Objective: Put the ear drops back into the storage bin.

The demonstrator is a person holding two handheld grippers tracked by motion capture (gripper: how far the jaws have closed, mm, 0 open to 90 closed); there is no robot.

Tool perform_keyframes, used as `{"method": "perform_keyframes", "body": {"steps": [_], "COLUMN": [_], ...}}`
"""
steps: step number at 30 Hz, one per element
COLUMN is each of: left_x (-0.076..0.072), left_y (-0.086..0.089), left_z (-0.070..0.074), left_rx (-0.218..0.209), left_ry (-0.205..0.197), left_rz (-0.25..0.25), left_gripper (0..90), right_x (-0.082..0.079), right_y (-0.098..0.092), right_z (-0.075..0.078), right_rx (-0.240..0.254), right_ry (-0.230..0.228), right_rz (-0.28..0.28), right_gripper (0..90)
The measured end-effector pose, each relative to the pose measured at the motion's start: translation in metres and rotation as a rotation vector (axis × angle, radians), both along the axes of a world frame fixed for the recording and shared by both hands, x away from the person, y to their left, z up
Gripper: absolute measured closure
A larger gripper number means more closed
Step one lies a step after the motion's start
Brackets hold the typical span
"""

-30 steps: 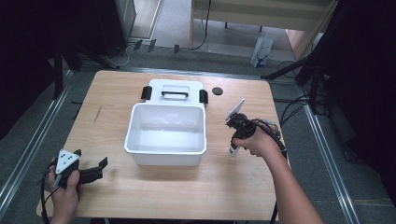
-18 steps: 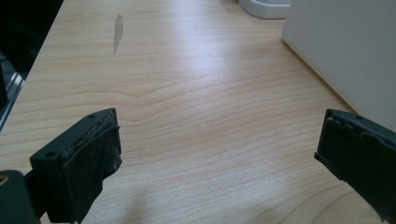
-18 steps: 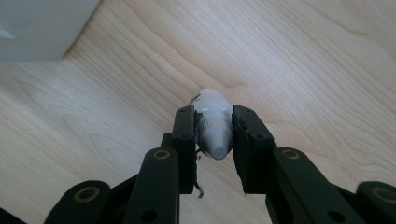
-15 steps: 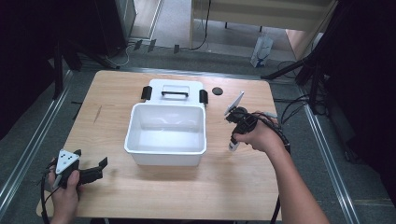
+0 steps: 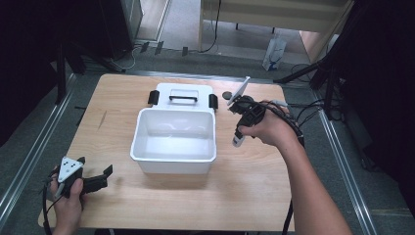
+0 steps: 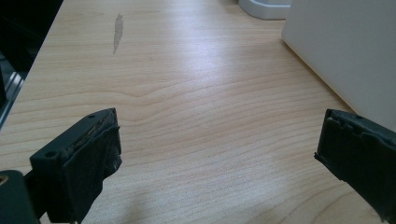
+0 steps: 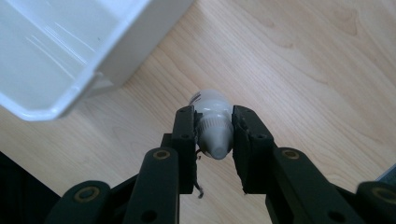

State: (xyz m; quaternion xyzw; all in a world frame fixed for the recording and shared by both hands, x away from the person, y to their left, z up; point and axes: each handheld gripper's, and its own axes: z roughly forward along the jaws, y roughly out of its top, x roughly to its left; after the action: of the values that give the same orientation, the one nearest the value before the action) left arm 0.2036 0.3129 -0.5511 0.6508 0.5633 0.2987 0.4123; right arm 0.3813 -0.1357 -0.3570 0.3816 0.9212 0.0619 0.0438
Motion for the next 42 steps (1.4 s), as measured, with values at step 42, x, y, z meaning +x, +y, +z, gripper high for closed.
{"method": "perform_keyframes", "body": {"steps": [42], "left_x": [0.0], "left_y": [0.001], "left_z": [0.0], "left_rx": [-0.005], "left_ry": [0.002], "left_rz": [-0.004], "left_gripper": [0.3], "right_x": [-0.003], "right_y": [0.1], "right_z": [0.035], "right_rx": [0.025], "right_ry": [-0.017], "right_rz": [0.17], "right_gripper": [72.3]}}
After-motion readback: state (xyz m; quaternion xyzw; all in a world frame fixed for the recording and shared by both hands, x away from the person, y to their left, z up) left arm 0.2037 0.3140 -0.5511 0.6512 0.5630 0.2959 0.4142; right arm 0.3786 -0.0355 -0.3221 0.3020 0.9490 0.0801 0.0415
